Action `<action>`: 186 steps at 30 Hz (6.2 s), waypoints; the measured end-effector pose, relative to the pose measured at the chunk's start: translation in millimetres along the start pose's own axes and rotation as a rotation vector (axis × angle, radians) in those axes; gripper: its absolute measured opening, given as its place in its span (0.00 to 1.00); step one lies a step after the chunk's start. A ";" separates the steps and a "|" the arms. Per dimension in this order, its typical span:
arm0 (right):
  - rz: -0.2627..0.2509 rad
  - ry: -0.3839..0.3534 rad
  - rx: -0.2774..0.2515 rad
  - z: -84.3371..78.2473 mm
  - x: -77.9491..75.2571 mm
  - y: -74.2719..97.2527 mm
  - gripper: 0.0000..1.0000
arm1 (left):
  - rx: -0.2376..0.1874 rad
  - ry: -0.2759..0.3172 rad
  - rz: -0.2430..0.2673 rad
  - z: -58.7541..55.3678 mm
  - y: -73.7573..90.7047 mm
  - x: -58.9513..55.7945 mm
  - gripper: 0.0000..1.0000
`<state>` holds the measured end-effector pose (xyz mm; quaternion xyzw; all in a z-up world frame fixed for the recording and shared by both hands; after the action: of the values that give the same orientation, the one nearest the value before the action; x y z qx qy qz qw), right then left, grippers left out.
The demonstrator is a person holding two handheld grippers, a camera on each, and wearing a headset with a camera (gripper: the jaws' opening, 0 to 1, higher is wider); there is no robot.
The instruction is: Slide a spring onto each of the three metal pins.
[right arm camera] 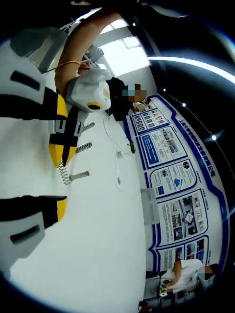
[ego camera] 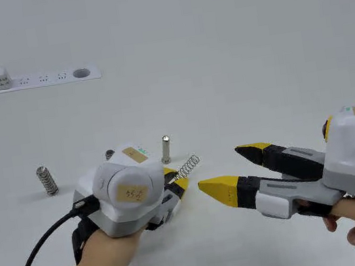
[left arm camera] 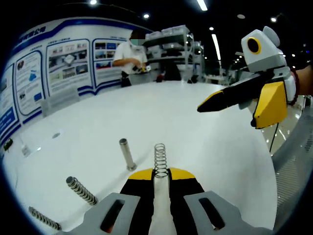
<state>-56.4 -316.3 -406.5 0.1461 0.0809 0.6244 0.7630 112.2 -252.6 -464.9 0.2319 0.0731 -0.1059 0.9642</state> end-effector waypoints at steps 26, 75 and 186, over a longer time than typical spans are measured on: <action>0.065 -0.208 -0.039 25.6 7.9 -38.2 0.38 | -0.194 0.082 0.007 19.9 66.8 0.6 0.10; 0.311 -0.368 -0.114 42.5 47.7 -61.4 0.11 | -0.243 0.072 0.006 24.0 114.7 -10.0 0.13; -0.122 0.182 0.004 7.9 -23.7 -116.5 0.12 | -0.158 0.280 0.285 -25.7 156.8 44.9 1.00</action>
<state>49.4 -361.2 -438.2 0.0850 0.1596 0.5875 0.7888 190.5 -111.9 -428.5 0.1758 0.1809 0.0710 0.9651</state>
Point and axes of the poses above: the centre of the closed fingertips' face, and the gripper's own axes: y roughly backward along the fingers, x roughly to its left, z roughly out of its top, the point moved 10 cm from there along y, roughly backward along the fingers, and after that the axes turned 14 degrees about y, right-handed, at the moved point
